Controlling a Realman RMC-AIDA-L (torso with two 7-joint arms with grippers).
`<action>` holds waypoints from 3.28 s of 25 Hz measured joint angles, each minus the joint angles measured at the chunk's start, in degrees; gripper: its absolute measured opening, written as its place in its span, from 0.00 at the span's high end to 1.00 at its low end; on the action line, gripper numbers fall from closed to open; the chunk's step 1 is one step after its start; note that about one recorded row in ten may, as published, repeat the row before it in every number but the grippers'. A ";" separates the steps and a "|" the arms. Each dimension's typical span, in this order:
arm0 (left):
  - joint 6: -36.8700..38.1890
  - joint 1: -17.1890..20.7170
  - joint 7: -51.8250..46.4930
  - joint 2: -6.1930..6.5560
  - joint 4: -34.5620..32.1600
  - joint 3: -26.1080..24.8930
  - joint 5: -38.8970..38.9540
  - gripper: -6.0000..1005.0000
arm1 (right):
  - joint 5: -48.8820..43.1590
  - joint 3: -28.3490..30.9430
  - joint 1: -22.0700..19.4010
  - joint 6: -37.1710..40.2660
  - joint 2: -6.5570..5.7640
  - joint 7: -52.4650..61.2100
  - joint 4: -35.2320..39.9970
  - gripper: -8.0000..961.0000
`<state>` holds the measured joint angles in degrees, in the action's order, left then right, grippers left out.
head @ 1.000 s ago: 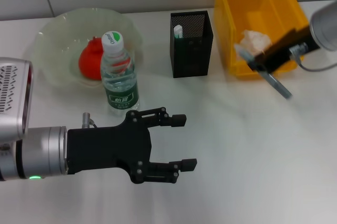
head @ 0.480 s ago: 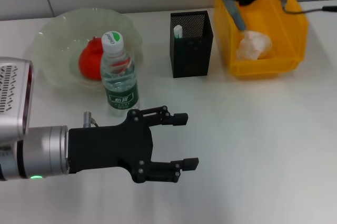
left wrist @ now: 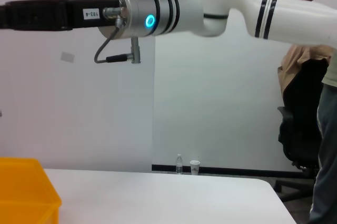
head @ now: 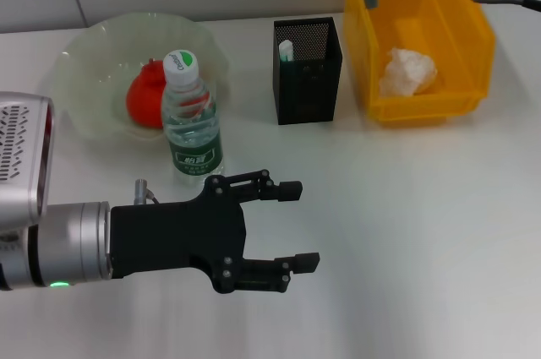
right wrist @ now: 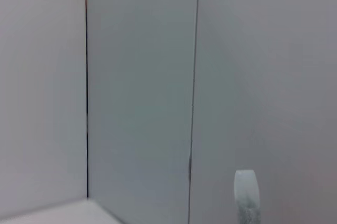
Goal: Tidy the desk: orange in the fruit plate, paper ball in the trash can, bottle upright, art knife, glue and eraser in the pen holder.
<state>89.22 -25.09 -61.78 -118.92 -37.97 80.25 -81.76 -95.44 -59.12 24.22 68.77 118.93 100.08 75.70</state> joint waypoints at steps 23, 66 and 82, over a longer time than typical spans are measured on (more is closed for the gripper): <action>0.07 -0.42 0.88 -0.08 0.84 0.13 1.23 0.19 | 1.35 9.45 14.35 1.23 -5.03 -13.34 -33.66 0.86; 0.61 -0.49 2.37 -0.17 1.67 3.09 4.47 0.19 | 5.00 9.95 20.54 -10.17 -2.28 -32.65 -48.57 0.82; 0.49 -1.01 2.50 -0.17 1.67 3.17 4.51 0.19 | 5.08 9.45 22.26 -12.60 -1.86 -33.64 -51.87 0.81</action>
<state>89.71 -26.10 -59.29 -119.09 -36.30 83.41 -77.25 -90.36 -49.67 46.48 56.16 117.07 66.44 23.82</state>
